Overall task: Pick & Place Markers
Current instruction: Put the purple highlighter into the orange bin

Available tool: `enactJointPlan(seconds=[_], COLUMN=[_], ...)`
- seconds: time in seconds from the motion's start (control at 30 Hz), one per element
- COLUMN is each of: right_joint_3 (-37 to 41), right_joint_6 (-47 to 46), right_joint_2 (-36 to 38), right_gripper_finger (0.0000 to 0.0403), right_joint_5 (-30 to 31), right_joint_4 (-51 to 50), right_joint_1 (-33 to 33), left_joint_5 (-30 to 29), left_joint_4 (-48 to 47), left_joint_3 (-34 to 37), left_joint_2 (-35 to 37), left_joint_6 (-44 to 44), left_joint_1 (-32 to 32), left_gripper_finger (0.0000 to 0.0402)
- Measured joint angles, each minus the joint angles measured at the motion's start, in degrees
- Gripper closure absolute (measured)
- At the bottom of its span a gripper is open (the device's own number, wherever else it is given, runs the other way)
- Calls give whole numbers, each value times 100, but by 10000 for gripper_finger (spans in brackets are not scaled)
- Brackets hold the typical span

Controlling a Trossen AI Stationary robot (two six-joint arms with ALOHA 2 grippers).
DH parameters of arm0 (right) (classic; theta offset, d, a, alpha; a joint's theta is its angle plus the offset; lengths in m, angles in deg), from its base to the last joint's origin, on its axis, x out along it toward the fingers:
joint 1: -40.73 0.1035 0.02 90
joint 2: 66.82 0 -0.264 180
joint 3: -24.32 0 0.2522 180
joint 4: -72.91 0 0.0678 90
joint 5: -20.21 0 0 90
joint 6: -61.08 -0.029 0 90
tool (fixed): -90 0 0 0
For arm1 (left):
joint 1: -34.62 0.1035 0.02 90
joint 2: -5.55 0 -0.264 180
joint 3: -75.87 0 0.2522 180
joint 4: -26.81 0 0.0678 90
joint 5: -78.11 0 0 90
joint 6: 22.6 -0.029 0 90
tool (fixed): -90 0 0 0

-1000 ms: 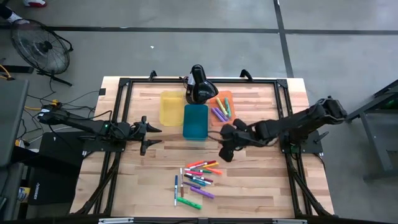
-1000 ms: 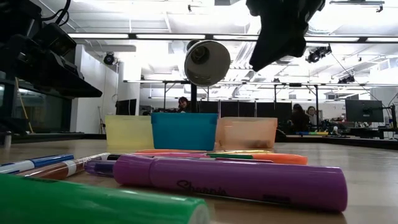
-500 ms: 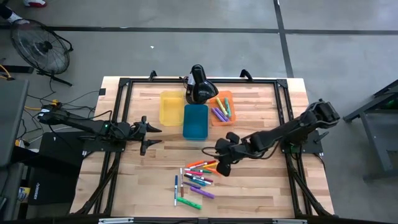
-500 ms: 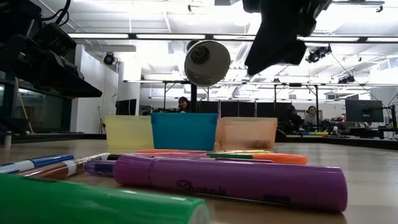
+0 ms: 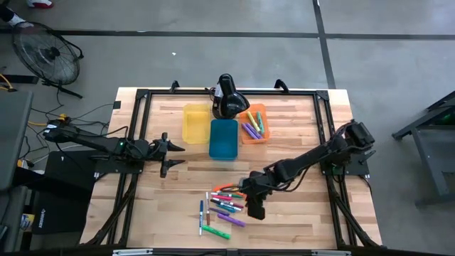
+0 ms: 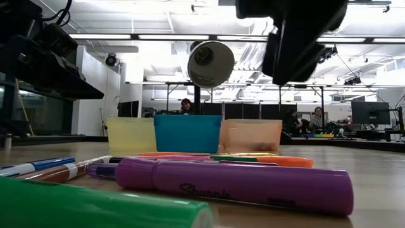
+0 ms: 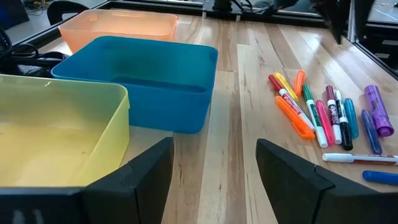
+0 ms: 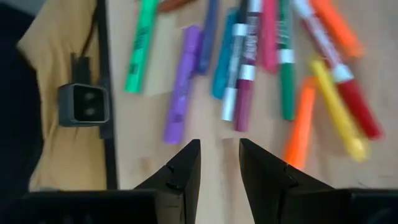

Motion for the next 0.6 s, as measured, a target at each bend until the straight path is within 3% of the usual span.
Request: enactJointPlan(seconds=[0.33,0.6], right_joint_3=[-2031,-2359], right_joint_6=[230,-89], right_joint_2=[-1083,-1504], right_gripper_finger=[304,304], right_joint_5=[30,-503], right_joint_4=[-1944,-2005], right_joint_1=[145,228], left_joint_5=[-2,0], left_joint_4=[0,0], left_joint_3=[0,0], left_joint_2=[0,0], left_joint_6=[1,1], left_joint_1=[1,-1], left_gripper_finger=[177,177])
